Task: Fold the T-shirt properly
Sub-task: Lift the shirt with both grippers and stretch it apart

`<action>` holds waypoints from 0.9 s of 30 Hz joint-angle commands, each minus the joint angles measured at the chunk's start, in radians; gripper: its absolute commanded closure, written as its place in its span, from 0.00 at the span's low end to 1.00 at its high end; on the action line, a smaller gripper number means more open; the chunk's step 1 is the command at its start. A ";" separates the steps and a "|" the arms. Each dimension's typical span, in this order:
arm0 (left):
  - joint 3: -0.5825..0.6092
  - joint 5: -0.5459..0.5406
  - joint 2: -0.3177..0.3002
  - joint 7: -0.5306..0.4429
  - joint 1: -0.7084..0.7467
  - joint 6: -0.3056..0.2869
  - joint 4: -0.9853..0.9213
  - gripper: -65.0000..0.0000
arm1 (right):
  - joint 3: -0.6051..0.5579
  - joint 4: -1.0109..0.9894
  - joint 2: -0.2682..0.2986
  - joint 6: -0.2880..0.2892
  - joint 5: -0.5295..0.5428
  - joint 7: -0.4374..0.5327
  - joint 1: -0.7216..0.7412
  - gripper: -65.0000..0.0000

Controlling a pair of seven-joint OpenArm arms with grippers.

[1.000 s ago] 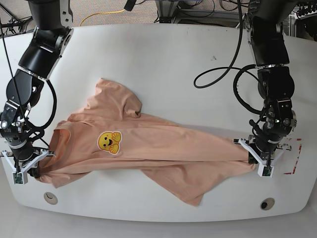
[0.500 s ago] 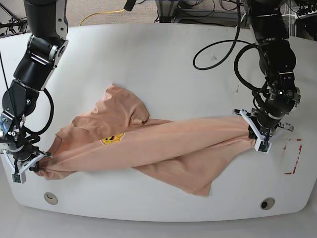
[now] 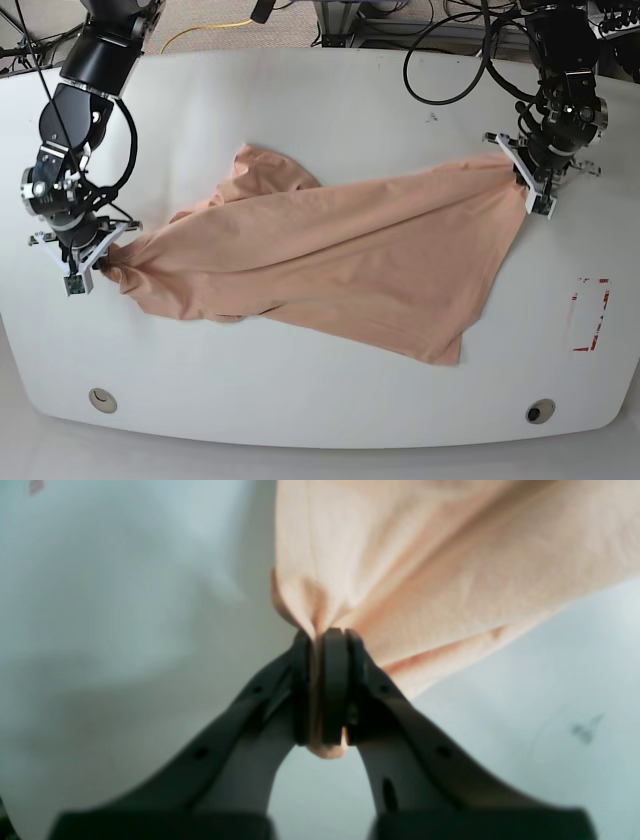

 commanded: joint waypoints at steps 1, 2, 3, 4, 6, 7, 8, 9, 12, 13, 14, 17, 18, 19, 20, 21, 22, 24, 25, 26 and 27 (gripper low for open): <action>-0.022 -0.005 -0.013 -0.016 0.022 0.001 0.022 1.00 | 0.007 0.059 -0.003 -0.004 -0.007 0.022 -0.013 1.00; -0.031 -0.005 -0.015 -0.019 0.049 0.001 0.022 1.00 | 0.007 0.080 -0.013 -0.004 -0.007 0.022 -0.039 1.00; -0.045 -0.005 -0.015 -0.019 0.072 0.001 0.022 1.00 | 0.007 0.103 -0.023 -0.004 -0.007 0.022 -0.069 1.00; -0.056 -0.003 -0.015 -0.019 0.084 0.001 0.022 1.00 | 0.007 0.119 -0.029 -0.004 -0.007 0.022 -0.088 1.00; -0.084 -0.003 -0.015 -0.019 0.117 0.001 0.022 1.00 | 0.007 0.149 -0.046 -0.004 -0.007 0.022 -0.131 1.00; -0.091 -0.005 -0.015 -0.019 0.129 0.001 0.022 1.00 | 0.007 0.159 -0.058 -0.004 -0.007 0.022 -0.145 1.00; -0.097 -0.005 -0.015 -0.019 0.140 0.001 0.022 1.00 | 0.007 0.165 -0.067 -0.004 -0.007 0.022 -0.157 1.00; -0.100 -0.005 -0.015 -0.019 0.158 0.001 0.022 1.00 | 0.007 0.177 -0.076 -0.004 -0.007 0.022 -0.180 1.00; -0.111 -0.003 -0.016 -0.021 0.193 0.001 0.022 1.00 | 0.025 0.203 -0.098 -0.003 -0.007 0.022 -0.243 1.00; -0.116 -0.003 -0.021 -0.021 0.198 0.001 0.022 1.00 | 0.033 0.205 -0.110 0.002 -0.007 0.022 -0.255 1.00; -0.117 -0.003 -0.024 -0.021 0.201 0.001 0.022 1.00 | 0.037 0.205 -0.124 0.013 -0.007 0.022 -0.261 0.99; -0.120 0.001 -0.027 -0.018 0.196 0.001 0.020 0.97 | 0.050 0.206 -0.153 0.090 -0.007 0.022 -0.283 0.86; -0.120 0.001 -0.027 -0.018 0.196 0.001 0.020 0.94 | 0.061 0.206 -0.156 0.103 -0.007 0.022 -0.286 0.81; -0.120 0.001 -0.027 -0.018 0.196 0.001 0.020 0.88 | 0.073 0.206 -0.159 0.117 -0.007 0.022 -0.289 0.75; -0.120 0.001 -0.027 -0.018 0.196 0.001 0.020 0.81 | 0.085 0.206 -0.174 0.134 -0.007 0.022 -0.290 0.70; -0.120 0.001 -0.027 -0.019 0.195 0.001 0.020 0.74 | 0.096 0.206 -0.193 0.155 -0.007 0.022 -0.290 0.65; -0.122 0.001 -0.027 -0.019 0.195 0.001 0.020 0.66 | 0.116 0.211 -0.207 0.179 -0.007 0.022 -0.292 0.61; -0.126 0.001 -0.029 -0.019 0.192 0.001 0.020 0.50 | 0.169 0.220 -0.233 0.224 -0.005 0.019 -0.287 0.55; -0.134 0.000 -0.039 -0.019 0.192 0.001 0.020 0.41 | 0.203 0.220 -0.244 0.224 -0.005 0.008 -0.277 0.53; -0.137 -0.005 -0.047 -0.021 0.190 0.001 0.020 0.37 | 0.225 0.220 -0.251 0.224 -0.005 -0.012 -0.258 0.52; -0.139 -0.006 -0.050 -0.021 0.181 0.001 0.020 0.33 | 0.246 0.220 -0.259 0.224 -0.005 -0.041 -0.241 0.52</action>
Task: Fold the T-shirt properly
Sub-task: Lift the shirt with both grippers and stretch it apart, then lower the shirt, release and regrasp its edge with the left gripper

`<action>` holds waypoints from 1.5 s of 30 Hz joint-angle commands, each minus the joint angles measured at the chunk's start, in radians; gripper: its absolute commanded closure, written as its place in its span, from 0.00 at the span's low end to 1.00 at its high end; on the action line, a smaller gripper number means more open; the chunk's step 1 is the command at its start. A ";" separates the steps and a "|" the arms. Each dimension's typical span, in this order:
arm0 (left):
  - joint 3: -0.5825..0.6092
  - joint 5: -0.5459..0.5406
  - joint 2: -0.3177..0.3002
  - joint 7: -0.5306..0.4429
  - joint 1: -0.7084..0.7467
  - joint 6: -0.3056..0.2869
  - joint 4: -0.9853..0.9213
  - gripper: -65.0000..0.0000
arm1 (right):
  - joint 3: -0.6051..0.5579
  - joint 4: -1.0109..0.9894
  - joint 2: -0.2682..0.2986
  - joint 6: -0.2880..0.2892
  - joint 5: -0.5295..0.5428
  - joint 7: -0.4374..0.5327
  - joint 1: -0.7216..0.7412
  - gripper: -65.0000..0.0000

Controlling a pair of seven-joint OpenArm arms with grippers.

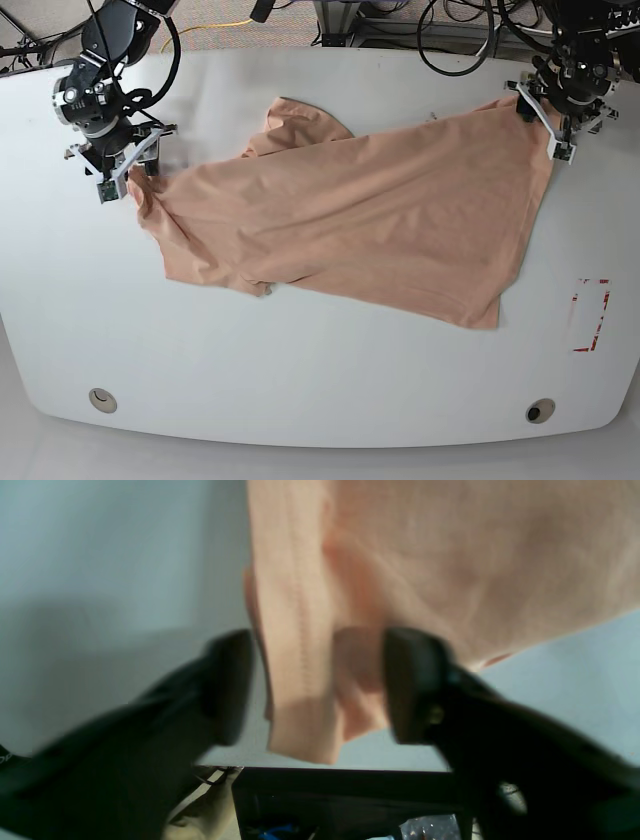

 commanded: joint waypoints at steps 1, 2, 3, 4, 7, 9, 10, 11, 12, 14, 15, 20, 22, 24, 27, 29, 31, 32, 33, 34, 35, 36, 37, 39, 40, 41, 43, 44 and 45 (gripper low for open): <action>-0.017 0.001 -0.031 -0.014 -0.022 0.004 0.018 0.32 | 0.051 0.024 0.004 -0.007 0.001 -0.049 0.051 0.51; -0.023 0.001 -0.031 -0.014 -0.033 0.004 0.018 0.31 | 0.078 0.024 0.003 -0.007 0.001 -0.090 0.071 0.50; -0.034 0.001 -0.031 -0.014 -0.042 0.004 0.018 0.31 | 0.107 0.024 0.003 -0.007 0.001 -0.125 0.094 0.48; -0.038 0.001 -0.031 -0.014 -0.046 0.004 0.018 0.31 | 0.130 0.023 0.003 -0.007 0.001 -0.147 0.110 0.46; -0.044 0.004 -0.033 -0.014 -0.092 0.004 0.018 0.31 | 0.195 0.023 0.003 -0.007 0.001 -0.225 0.178 0.39; -0.046 0.007 -0.033 -0.013 -0.122 0.004 0.018 0.31 | 0.209 0.021 0.015 -0.007 0.001 -0.268 0.210 0.34; -0.046 0.007 -0.033 -0.013 -0.134 0.004 0.018 0.31 | 0.207 0.012 0.026 -0.007 0.001 -0.287 0.226 0.33; -0.046 0.007 -0.034 -0.011 -0.145 0.004 0.018 0.31 | 0.204 -0.002 0.034 -0.007 0.001 -0.307 0.241 0.32; -0.046 0.009 -0.034 -0.011 -0.158 0.004 0.018 0.31 | 0.206 -0.020 0.038 -0.007 0.003 -0.322 0.261 0.31; -0.044 0.009 -0.041 -0.011 -0.181 0.004 0.018 0.31 | 0.206 -0.062 0.046 -0.007 0.024 -0.339 0.288 0.31; -0.043 0.009 -0.042 -0.011 -0.189 0.004 0.018 0.31 | 0.206 -0.078 0.046 -0.007 0.041 -0.340 0.293 0.31; -0.038 0.009 -0.042 -0.010 -0.244 0.004 0.013 0.31 | 0.201 -0.172 0.083 -0.007 0.158 -0.356 0.328 0.31; -0.024 0.011 -0.048 -0.010 -0.254 0.004 0.012 0.31 | 0.202 -0.213 0.086 -0.007 0.188 -0.380 0.339 0.31; -0.007 0.011 -0.064 -0.013 -0.255 0.004 0.010 0.31 | 0.201 -0.252 0.087 -0.007 0.204 -0.379 0.350 0.31; 0.040 0.011 -0.070 -0.014 -0.264 0.004 0.010 0.31 | 0.201 -0.293 0.087 -0.007 0.205 -0.377 0.377 0.31; 0.052 0.011 -0.070 -0.014 -0.266 0.004 0.010 0.31 | 0.201 -0.298 0.087 -0.007 0.213 -0.377 0.379 0.31; 0.057 0.011 -0.070 -0.014 -0.267 0.004 0.010 0.31 | 0.201 -0.301 0.086 -0.007 0.213 -0.377 0.382 0.31; 0.059 0.011 -0.068 -0.014 -0.267 0.004 0.010 0.31 | 0.201 -0.301 0.086 -0.007 0.213 -0.377 0.384 0.31; 0.059 0.011 -0.067 -0.014 -0.269 0.004 0.010 0.31 | 0.201 -0.299 0.083 -0.007 0.213 -0.377 0.393 0.31; 0.060 0.011 -0.065 -0.014 -0.269 0.004 0.010 0.31 | 0.198 -0.298 0.083 -0.007 0.213 -0.377 0.402 0.31; 0.062 0.011 -0.065 -0.014 -0.269 0.004 0.010 0.31 | 0.186 -0.296 0.083 -0.007 0.213 -0.379 0.407 0.31; 0.069 0.011 -0.064 -0.014 -0.269 0.004 0.010 0.31 | 0.169 -0.293 0.083 -0.007 0.213 -0.379 0.410 0.31; 0.082 0.011 -0.064 -0.014 -0.269 0.005 0.010 0.31 | 0.156 -0.278 0.086 -0.007 0.216 -0.388 0.410 0.31; 0.089 0.011 -0.064 -0.014 -0.269 0.005 0.010 0.31 | 0.156 -0.241 0.086 -0.007 0.238 -0.406 0.410 0.31; 0.091 0.011 -0.065 -0.014 -0.270 0.007 0.009 0.31 | 0.153 -0.226 0.086 -0.007 0.254 -0.414 0.410 0.31; 0.092 0.011 -0.065 -0.014 -0.270 0.007 0.009 0.31 | 0.146 -0.220 0.086 -0.007 0.270 -0.422 0.410 0.31; 0.094 0.011 -0.065 -0.014 -0.281 0.007 0.009 0.31 | 0.136 -0.218 0.087 -0.007 0.294 -0.434 0.411 0.31; 0.094 0.011 -0.065 -0.014 -0.287 0.007 0.009 0.31 | 0.127 -0.220 0.087 -0.007 0.299 -0.434 0.411 0.31; 0.094 0.011 -0.065 -0.014 -0.290 0.007 0.009 0.31 | 0.123 -0.223 0.087 -0.007 0.300 -0.434 0.411 0.31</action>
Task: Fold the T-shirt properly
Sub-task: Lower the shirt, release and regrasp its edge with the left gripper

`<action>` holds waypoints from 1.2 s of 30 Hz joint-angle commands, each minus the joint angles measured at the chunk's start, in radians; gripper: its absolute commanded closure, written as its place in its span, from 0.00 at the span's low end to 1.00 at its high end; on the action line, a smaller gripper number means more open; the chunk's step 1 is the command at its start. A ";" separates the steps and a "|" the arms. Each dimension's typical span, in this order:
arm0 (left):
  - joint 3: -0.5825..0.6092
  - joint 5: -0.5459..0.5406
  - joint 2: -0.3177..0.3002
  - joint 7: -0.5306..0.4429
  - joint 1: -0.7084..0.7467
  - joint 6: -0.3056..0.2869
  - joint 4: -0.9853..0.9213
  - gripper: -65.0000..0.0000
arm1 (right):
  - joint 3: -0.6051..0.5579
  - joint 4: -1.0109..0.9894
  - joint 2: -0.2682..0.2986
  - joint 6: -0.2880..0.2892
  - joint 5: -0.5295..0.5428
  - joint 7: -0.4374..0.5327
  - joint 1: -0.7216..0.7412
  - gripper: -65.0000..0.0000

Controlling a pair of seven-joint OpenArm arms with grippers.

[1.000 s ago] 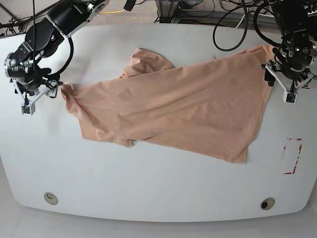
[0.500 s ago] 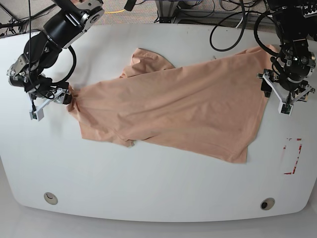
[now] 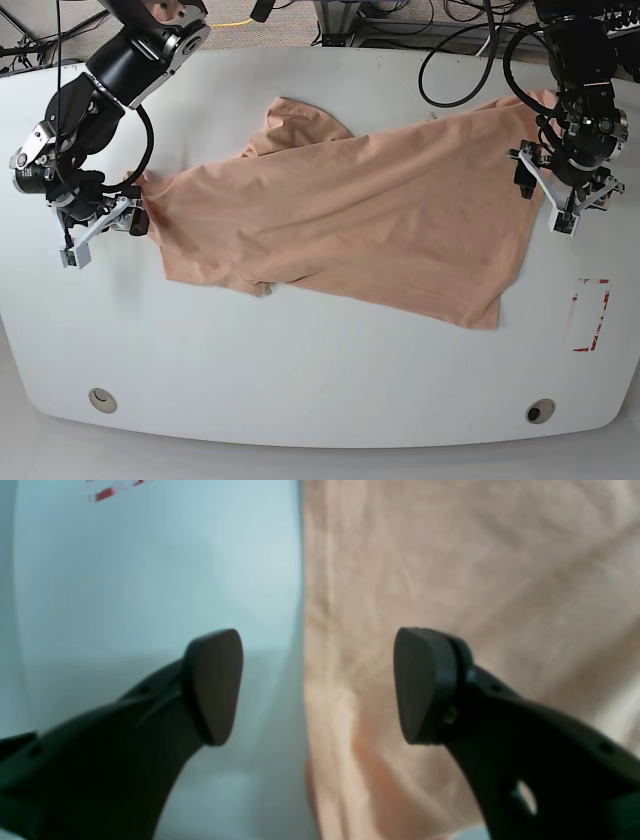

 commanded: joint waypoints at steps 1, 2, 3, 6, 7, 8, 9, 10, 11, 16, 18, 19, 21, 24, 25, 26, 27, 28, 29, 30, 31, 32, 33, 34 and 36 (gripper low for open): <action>-0.005 -0.004 -0.013 -0.019 -0.020 0.007 0.014 0.31 | -0.012 0.009 0.013 0.001 0.022 0.012 0.021 0.31; -0.005 -0.004 -0.013 -0.019 -0.020 0.007 0.013 0.31 | -0.012 0.004 0.013 0.001 0.022 0.015 0.025 0.31; -0.005 -0.004 -0.013 -0.019 -0.026 0.007 0.013 0.31 | -0.013 -0.010 0.013 0.001 0.022 0.021 0.030 0.31; -0.005 -0.004 -0.013 -0.019 -0.033 0.007 0.013 0.31 | -0.013 -0.062 0.013 0.001 0.026 0.046 0.033 0.31; -0.005 -0.004 -0.013 -0.019 -0.033 0.007 0.013 0.31 | -0.013 -0.076 0.013 0.001 0.025 0.055 0.034 0.31; -0.005 -0.004 -0.013 -0.019 -0.033 0.007 0.013 0.31 | -0.013 -0.097 0.013 0.001 0.023 0.075 0.036 0.31; -0.005 -0.004 -0.013 -0.019 -0.033 0.007 0.008 0.31 | -0.013 -0.118 0.018 0.001 0.023 0.093 0.036 0.31; -0.005 -0.004 -0.013 -0.019 -0.033 0.007 0.002 0.31 | -0.015 -0.134 0.025 0.001 0.023 0.101 0.036 0.31; -0.005 -0.004 -0.013 -0.019 -0.033 0.007 -0.004 0.31 | -0.015 -0.152 0.032 0.001 0.025 0.110 0.036 0.31; -0.005 -0.004 -0.013 -0.020 -0.043 0.007 -0.041 0.31 | -0.016 -0.257 0.047 0.001 0.025 0.152 0.039 0.32; -0.005 -0.004 -0.013 -0.020 -0.062 0.007 -0.052 0.31 | -0.016 -0.269 0.065 0.001 0.025 0.178 0.039 0.32; -0.005 -0.004 -0.013 -0.020 -0.066 0.007 -0.058 0.31 | -0.016 -0.275 0.067 0.001 0.025 0.179 0.039 0.32; -0.005 -0.004 -0.013 -0.020 -0.072 0.006 -0.070 0.31 | -0.016 -0.284 0.072 0.001 0.026 0.179 0.039 0.32; -0.005 -0.007 -0.011 -0.020 -0.082 0.006 -0.096 0.31 | -0.016 -0.287 0.084 0.001 0.026 0.182 0.041 0.37; -0.005 -0.010 -0.009 -0.020 -0.103 0.006 -0.110 0.31 | -0.016 -0.287 0.085 0.001 0.025 0.182 0.053 0.44; -0.005 -0.010 -0.008 -0.020 -0.128 0.006 -0.130 0.31 | -0.016 -0.289 0.087 0.001 0.023 0.182 0.060 0.53; -0.005 -0.010 -0.006 -0.020 -0.148 0.006 -0.150 0.30 | -0.016 -0.289 0.088 0.001 0.023 0.182 0.062 0.62; -0.005 -0.010 0.003 -0.020 -0.163 0.007 -0.173 0.30 | -0.016 -0.289 0.088 0.001 0.023 0.182 0.064 0.70; -0.005 -0.006 0.018 -0.020 -0.189 0.007 -0.205 0.30 | -0.016 -0.289 0.090 0.001 0.025 0.182 0.065 0.83; -0.007 -0.004 0.023 -0.020 -0.215 0.009 -0.230 0.30 | -0.016 -0.289 0.091 0.001 0.025 0.182 0.065 0.93; -0.007 -0.004 0.023 -0.020 -0.238 0.009 -0.253 0.30 | -0.016 -0.289 0.091 0.001 0.025 0.182 0.065 1.00; -0.007 -0.004 0.024 -0.020 -0.263 0.009 -0.274 0.29 | -0.016 -0.289 0.091 0.001 0.025 0.182 0.065 1.00; -0.007 -0.004 0.024 -0.020 -0.287 0.009 -0.296 0.26 | -0.016 -0.289 0.091 0.001 0.025 0.181 0.065 1.00; -0.007 -0.004 0.024 -0.020 -0.315 0.010 -0.320 0.22 | -0.016 -0.289 0.091 0.001 0.028 0.179 0.065 1.00; -0.007 -0.006 0.027 -0.024 -0.372 0.010 -0.377 0.16 | -0.016 -0.286 0.090 0.001 0.028 0.176 0.067 1.00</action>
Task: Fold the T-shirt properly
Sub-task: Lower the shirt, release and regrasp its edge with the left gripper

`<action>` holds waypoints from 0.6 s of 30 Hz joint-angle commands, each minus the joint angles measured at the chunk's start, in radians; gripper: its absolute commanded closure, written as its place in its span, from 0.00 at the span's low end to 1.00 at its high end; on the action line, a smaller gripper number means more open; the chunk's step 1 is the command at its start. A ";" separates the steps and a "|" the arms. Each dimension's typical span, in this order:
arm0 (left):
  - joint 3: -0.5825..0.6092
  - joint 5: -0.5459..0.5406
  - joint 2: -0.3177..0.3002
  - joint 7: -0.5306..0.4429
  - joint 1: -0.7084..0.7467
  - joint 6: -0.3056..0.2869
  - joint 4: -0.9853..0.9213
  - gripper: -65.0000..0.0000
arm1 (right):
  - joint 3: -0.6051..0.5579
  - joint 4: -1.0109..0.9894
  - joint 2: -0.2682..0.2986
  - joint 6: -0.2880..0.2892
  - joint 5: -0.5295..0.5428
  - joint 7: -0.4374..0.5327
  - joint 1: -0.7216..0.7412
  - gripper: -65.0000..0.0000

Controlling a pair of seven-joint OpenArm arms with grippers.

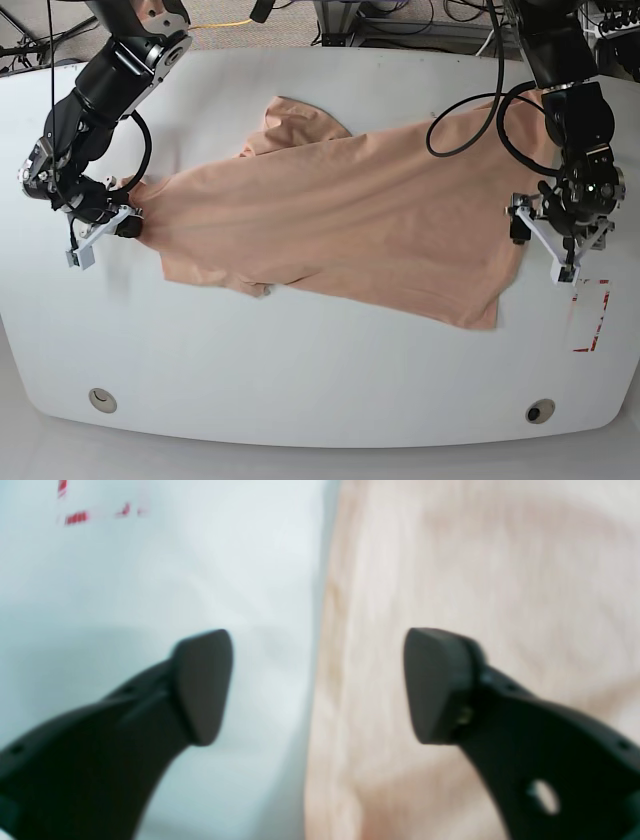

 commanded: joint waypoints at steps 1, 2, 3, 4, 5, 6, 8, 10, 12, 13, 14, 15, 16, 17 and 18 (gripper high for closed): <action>-0.006 -0.002 -0.015 -0.029 -0.069 0.004 -0.049 0.14 | 0.000 0.020 0.016 0.001 0.016 0.012 0.022 1.00; -0.006 -0.002 -0.013 -0.041 -0.092 0.004 -0.080 0.12 | 0.000 0.022 0.014 0.001 0.016 0.012 0.022 1.00; -0.006 -0.002 -0.003 -0.059 -0.120 0.004 -0.118 0.10 | 0.000 0.022 0.014 0.001 0.016 0.011 0.021 1.00; -0.006 -0.002 0.005 -0.070 -0.139 0.004 -0.147 0.10 | 0.000 0.022 0.013 0.001 0.016 0.011 0.019 1.00; -0.006 -0.002 0.013 -0.079 -0.159 0.004 -0.183 0.10 | 0.000 0.022 0.013 0.001 0.016 0.011 0.018 1.00; -0.004 -0.002 0.017 -0.091 -0.186 0.004 -0.226 0.09 | 0.000 0.022 0.013 0.001 0.016 0.011 0.016 1.00; -0.004 -0.002 0.017 -0.116 -0.219 0.004 -0.288 0.09 | 0.000 0.022 0.013 0.001 0.016 0.011 0.016 1.00; -0.003 -0.002 0.019 -0.151 -0.255 0.004 -0.367 0.09 | 0.000 0.022 0.011 0.001 0.016 0.011 0.016 1.00; -0.003 -0.002 0.019 -0.182 -0.279 0.003 -0.433 0.09 | 0.000 0.022 0.011 0.001 0.017 0.011 0.016 1.00; -0.003 -0.002 0.019 -0.196 -0.291 0.003 -0.466 0.09 | 0.000 0.022 0.011 0.001 0.017 0.011 0.016 1.00; -0.003 -0.002 0.019 -0.205 -0.299 0.003 -0.491 0.09 | 0.000 0.022 0.011 0.001 0.017 0.011 0.016 1.00; -0.003 -0.004 0.019 -0.214 -0.307 0.001 -0.519 0.09 | 0.000 0.022 0.011 0.001 0.017 0.011 0.016 1.00; -0.003 -0.007 0.020 -0.219 -0.313 0.000 -0.539 0.09 | 0.000 0.022 0.011 0.001 0.017 0.011 0.016 1.00; -0.003 -0.007 0.020 -0.220 -0.316 0.000 -0.549 0.09 | 0.000 0.022 0.011 0.001 0.017 0.011 0.016 1.00; -0.003 -0.007 0.025 -0.225 -0.319 0.000 -0.563 0.09 | 0.002 0.022 0.011 0.001 0.017 0.011 0.016 1.00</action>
